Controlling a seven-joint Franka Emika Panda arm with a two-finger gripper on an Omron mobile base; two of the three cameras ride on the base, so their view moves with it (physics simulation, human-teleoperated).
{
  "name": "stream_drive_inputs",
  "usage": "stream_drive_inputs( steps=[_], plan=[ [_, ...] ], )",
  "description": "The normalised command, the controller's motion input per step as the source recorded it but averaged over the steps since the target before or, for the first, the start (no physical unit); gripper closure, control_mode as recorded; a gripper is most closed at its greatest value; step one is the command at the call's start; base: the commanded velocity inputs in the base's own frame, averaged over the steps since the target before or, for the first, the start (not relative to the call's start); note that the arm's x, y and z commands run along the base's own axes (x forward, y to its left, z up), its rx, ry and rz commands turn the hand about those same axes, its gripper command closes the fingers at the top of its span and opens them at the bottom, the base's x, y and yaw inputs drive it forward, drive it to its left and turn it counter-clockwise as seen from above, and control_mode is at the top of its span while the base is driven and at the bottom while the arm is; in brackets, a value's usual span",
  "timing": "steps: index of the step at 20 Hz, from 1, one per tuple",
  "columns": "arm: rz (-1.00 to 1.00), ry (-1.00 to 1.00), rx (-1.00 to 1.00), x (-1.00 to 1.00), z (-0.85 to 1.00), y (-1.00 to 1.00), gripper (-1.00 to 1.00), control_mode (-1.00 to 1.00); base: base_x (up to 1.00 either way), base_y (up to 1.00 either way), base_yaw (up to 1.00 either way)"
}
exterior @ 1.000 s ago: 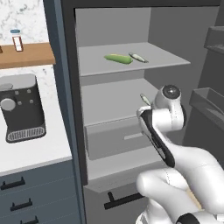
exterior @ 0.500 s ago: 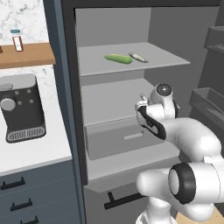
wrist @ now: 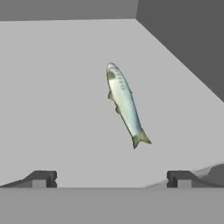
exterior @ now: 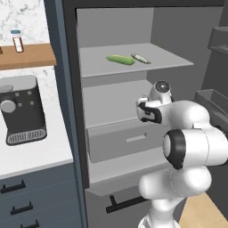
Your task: Place one corn and one fish in each tupperware on the nearby counter, to pack two identical lunches.
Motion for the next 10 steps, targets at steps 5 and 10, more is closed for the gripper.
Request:
stream_drive_inputs(
  steps=[5, 10],
  plan=[
    [0.0, 0.0, 0.0, 0.6, -0.17, -0.15, -1.0, -1.0, 0.0, 0.0, 0.0],
    [0.0, 0.0, 0.0, 0.64, -0.18, -0.15, -1.0, -1.0, 0.0, 0.0, 0.0]
  ],
)
